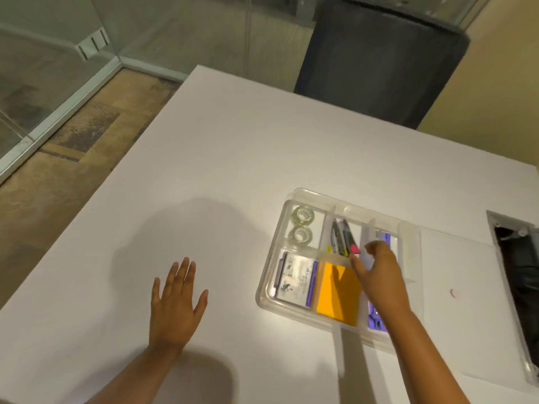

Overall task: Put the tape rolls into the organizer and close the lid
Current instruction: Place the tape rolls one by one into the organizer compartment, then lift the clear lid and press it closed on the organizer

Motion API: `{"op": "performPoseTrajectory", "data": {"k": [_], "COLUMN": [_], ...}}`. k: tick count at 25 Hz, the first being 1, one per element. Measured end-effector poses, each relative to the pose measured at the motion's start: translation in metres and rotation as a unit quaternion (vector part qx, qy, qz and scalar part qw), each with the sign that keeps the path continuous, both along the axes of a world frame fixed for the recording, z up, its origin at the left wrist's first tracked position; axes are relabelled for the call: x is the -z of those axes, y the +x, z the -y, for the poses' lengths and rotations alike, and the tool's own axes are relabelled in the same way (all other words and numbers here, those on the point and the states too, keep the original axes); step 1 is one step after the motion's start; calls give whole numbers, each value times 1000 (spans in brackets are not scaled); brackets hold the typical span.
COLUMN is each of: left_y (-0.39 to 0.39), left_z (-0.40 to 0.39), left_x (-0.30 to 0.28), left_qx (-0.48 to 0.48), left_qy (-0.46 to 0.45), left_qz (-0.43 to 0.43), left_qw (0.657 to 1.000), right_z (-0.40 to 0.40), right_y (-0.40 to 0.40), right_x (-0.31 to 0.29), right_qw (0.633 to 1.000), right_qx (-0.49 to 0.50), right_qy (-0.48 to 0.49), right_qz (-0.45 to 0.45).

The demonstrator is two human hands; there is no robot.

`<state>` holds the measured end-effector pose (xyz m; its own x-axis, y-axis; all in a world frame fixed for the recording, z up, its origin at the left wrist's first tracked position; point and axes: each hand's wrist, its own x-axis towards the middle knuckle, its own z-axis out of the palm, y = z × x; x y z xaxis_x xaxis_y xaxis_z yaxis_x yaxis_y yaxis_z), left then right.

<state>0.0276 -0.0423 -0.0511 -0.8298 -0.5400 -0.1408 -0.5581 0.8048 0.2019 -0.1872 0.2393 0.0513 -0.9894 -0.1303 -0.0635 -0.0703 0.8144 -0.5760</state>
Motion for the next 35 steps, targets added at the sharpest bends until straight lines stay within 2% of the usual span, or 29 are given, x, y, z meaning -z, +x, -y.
{"op": "performPoseTrajectory", "data": {"k": [6,11,13,15,19,25,27,30,32,35], "left_y": [-2,-12,-16,-20,-35,-39,-38,-37,-35,-36], "left_z": [-7,-12,-13,-15,-31,-47,-45,-36,-35,-41], "left_x": [-3,-7,-12,-15,-22,-35,-39,-43,-46,-51], "left_qx": [9,-31,-34,-15,23,50,74,107,102,120], "left_qy": [-4,35,45,60,90,163,185,201,213,218], "left_qz": [-7,-6,-9,-14,-26,-81,-92,-45,-23,-25], "left_qw": [1000,999,998,998,995,982,976,973,972,968], "right_z": [-82,-133,-151,-166,-173,-175,-175,-182,-187,-195], "right_y": [31,57,63,71,94,105,104,96,90,84], "right_x": [19,34,45,59,71,70,63,50,37,18], "right_qw": [999,994,990,989,994,989,986,954,938,936], "right_qx": [34,91,136,144,89,28,-4,-107,-131,-133], "right_qy": [28,-34,-28,17,51,143,166,253,287,292], "right_qz": [7,-50,-27,19,42,5,-36,-123,-146,-147]}}
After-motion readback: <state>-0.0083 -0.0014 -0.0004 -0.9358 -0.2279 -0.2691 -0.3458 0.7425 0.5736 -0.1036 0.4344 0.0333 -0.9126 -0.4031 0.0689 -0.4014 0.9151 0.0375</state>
